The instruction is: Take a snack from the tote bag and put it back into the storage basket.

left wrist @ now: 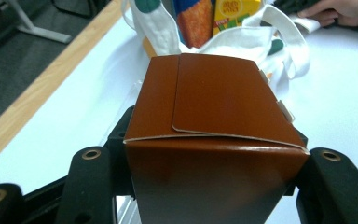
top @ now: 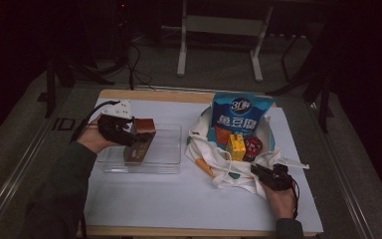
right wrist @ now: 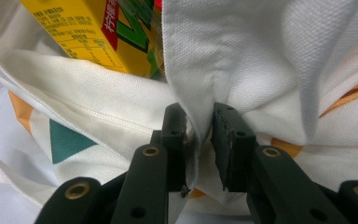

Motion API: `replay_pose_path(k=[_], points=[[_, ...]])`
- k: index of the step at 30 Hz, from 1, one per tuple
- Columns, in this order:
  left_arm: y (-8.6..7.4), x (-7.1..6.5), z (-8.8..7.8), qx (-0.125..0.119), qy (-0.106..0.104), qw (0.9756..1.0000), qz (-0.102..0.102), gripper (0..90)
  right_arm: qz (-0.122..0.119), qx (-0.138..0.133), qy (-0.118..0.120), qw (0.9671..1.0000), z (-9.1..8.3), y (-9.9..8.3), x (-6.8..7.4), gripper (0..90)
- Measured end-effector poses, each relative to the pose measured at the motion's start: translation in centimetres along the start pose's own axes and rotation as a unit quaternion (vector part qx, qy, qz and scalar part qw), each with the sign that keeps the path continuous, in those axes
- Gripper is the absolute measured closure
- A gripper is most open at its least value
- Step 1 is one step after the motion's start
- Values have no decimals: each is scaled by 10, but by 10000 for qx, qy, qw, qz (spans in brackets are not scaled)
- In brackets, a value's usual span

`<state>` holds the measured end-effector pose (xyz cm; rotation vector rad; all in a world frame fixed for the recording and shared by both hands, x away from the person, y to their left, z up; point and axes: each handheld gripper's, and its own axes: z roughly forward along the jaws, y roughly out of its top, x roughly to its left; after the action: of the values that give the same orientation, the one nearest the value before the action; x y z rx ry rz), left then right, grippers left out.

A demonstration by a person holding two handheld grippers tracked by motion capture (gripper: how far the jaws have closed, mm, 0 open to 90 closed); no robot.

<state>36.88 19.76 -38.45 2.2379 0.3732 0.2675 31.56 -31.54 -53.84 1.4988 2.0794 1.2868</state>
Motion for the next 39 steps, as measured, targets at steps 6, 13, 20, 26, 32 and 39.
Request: replay_pose_path(k=[6, 13, 20, 26, 32, 39], points=[[2, -4, 15, 305, -183, 9993, 132, 430, -5, -8, 1, 10000, 0, 0, 0, 746], [9, -8, 28, 408, -351, 9983, 209, 422, 3, -6, 6, 10000, 0, 0, 0, 745], [11, -9, 39, 374, -518, 9979, 54, 400, 0, -7, 3, 10000, 0, 0, 0, 744], [12, -13, 57, 315, -716, 9969, -41, 380, 1, -7, 3, 10000, 0, 0, 0, 745], [16, -16, 72, 458, -815, 9956, -62, 366, 4, -5, 13, 10000, 0, 0, -1, 744], [14, -17, 80, 529, -987, 9936, -168, 348, 6, -2, 25, 10000, 0, 0, -1, 733]])
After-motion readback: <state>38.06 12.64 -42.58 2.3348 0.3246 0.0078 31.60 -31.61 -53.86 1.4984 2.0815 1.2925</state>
